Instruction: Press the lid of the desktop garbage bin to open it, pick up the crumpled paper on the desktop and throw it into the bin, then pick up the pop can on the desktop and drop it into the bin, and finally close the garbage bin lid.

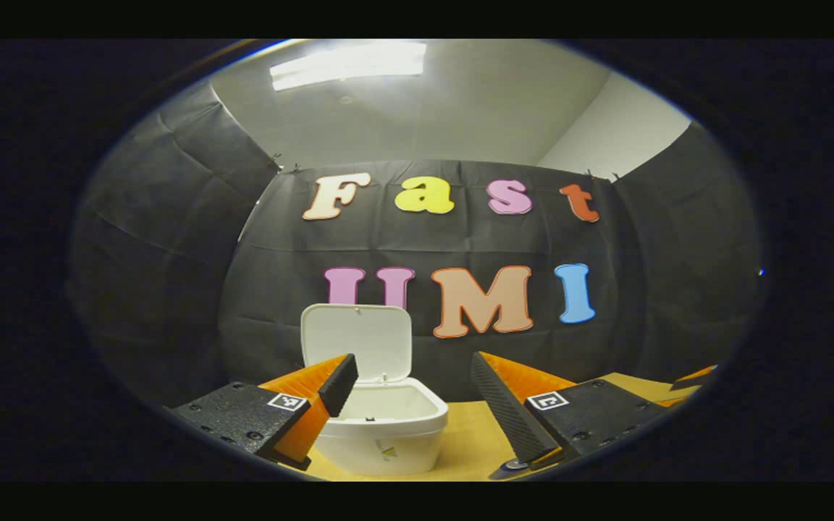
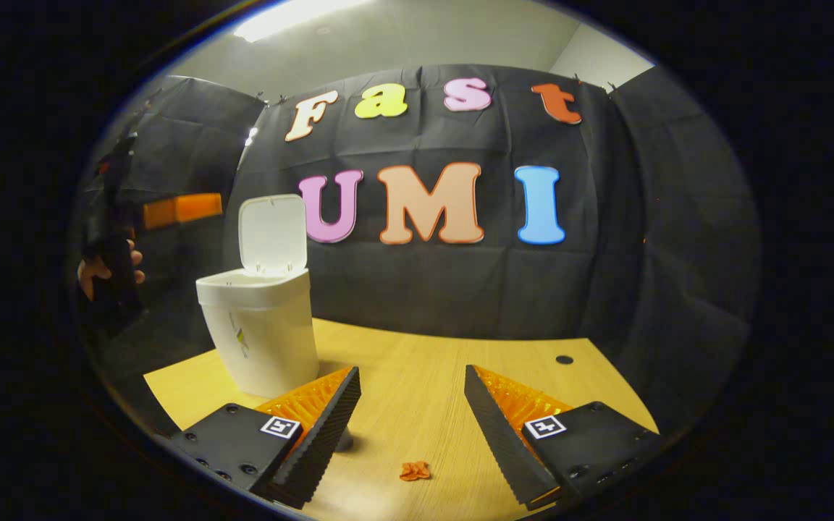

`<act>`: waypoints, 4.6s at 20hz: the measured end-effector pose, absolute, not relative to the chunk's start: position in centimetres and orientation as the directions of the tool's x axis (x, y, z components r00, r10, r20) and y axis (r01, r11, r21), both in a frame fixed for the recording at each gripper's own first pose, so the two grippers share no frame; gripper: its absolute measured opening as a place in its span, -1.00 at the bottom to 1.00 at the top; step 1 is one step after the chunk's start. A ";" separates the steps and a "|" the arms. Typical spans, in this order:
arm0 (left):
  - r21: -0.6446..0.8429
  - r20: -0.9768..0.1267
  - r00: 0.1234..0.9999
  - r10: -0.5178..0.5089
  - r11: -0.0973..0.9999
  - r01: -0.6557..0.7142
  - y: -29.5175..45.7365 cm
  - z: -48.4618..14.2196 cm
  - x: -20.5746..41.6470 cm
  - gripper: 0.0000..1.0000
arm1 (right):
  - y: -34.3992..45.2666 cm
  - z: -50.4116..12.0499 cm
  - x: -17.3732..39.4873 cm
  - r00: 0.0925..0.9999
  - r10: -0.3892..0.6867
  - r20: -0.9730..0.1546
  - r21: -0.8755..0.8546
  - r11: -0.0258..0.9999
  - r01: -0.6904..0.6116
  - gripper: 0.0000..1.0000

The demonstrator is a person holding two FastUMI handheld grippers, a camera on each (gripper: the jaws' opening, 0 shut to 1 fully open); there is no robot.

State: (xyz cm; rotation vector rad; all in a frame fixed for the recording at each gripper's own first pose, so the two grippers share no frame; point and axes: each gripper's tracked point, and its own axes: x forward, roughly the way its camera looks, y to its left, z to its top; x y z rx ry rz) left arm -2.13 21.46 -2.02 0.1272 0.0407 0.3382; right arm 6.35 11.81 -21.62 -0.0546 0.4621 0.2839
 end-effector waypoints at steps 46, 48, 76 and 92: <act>0.095 -0.292 0.867 0.404 0.914 -0.394 29.5 -12.0 -13.2 0.89 | 48.8 -19.2 20.6 0.618 0.640 -0.456 0.102 0.727 -0.678 -0.17; 0.086 -0.305 0.868 0.392 0.919 -0.385 29.5 -12.7 -13.0 0.87 | 48.8 -19.1 20.6 0.615 0.647 -0.451 0.105 0.722 -0.684 0.20; -0.026 -0.532 0.845 0.060 0.996 -0.087 8.4 -37.3 -4.8 0.89 | 4.3 -6.3 13.6 0.957 0.064 -0.282 -0.209 0.970 -0.127 0.92; 0.123 -0.275 0.951 0.144 0.986 -0.114 15.2 -14.3 4.9 0.41 | 1.5 -6.4 8.8 0.971 0.067 -0.230 -0.057 0.995 -0.083 0.92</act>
